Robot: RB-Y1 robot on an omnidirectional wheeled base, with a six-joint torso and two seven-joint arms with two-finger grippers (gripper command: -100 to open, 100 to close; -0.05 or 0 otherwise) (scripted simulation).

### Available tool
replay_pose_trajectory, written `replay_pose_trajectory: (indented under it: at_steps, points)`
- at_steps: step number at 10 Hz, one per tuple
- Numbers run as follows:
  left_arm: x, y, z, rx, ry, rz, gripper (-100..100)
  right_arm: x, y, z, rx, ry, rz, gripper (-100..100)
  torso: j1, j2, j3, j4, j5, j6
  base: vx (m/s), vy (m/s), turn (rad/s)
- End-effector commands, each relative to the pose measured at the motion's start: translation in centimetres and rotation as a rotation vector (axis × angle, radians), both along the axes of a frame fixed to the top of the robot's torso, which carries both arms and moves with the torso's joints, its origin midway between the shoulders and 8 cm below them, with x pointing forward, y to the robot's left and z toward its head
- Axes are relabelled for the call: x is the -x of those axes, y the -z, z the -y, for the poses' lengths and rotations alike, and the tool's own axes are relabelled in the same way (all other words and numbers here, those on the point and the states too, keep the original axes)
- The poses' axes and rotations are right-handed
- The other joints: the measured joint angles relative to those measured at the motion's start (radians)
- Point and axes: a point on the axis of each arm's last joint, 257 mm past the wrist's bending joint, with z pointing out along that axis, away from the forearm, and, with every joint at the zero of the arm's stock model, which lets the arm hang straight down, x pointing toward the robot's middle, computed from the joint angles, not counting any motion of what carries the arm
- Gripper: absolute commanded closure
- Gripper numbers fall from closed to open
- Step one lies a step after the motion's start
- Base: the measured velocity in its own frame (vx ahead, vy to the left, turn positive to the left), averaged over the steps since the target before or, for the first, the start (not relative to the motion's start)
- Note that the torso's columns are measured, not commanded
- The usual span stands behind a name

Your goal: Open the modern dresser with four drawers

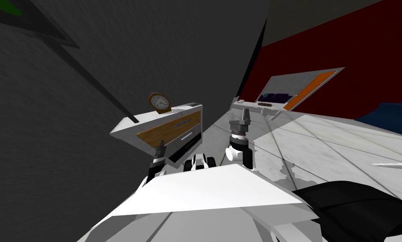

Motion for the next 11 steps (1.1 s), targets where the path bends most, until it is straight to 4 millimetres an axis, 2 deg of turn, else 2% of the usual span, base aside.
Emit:
replay_pose_trajectory:
  at_steps: [1, 2, 5, 6, 10, 11]
  points:
    - [0.1, 2.3, -0.6, 0.014, -0.013, -0.051, -100, 0.0, 0.0, 0.0, 0.0, 0.0, 0.0, 0, 0.001, -0.002, 0.0, -0.002, 0.002, 0.002, 0.038, -0.058, -0.013]
    - [0.1, 2.3, -0.6, 0.014, -0.013, -0.051, -100, 0.0, 0.0, 0.0, 0.0, 0.0, 0.0, 0, 0.001, 0.0, 0.0, 0.0, 0.0, 0.0, 0.013, -0.023, 0.025]
    - [0.9, 4.7, -1.0, 0.03, -0.031, -0.086, -100, 0.0, 0.0, 0.0, 0.0, 0.0, 0.0, 0, 0.001, 0.003, 0.002, 0.001, 0.0, -0.001, 0.035, -0.046, 0.009]
    - [0.9, 4.8, -1.0, 0.03, -0.031, -0.088, -100, 0.0, 0.0, 0.0, 0.0, 0.0, 0.0, 0, -0.001, 0.002, 0.003, 0.001, 0.0, 0.0, 0.042, -0.044, 0.009]
    - [2.2, 8.1, -1.4, 0.06, -0.058, -0.139, -100, 0.0, 0.0, 0.0, 0.0, 0.0, 0.0, 0, -0.001, 0.006, 0.004, 0.003, -0.001, -0.001, 0.053, -0.058, 0.018]
    - [2.2, 8.1, -1.4, 0.06, -0.058, -0.139, -100, 0.0, 0.0, 0.0, 0.0, 0.0, 0.0, 0, -0.001, 0.007, 0.005, 0.004, 0.0, 0.0, 0.031, -0.046, -0.004]
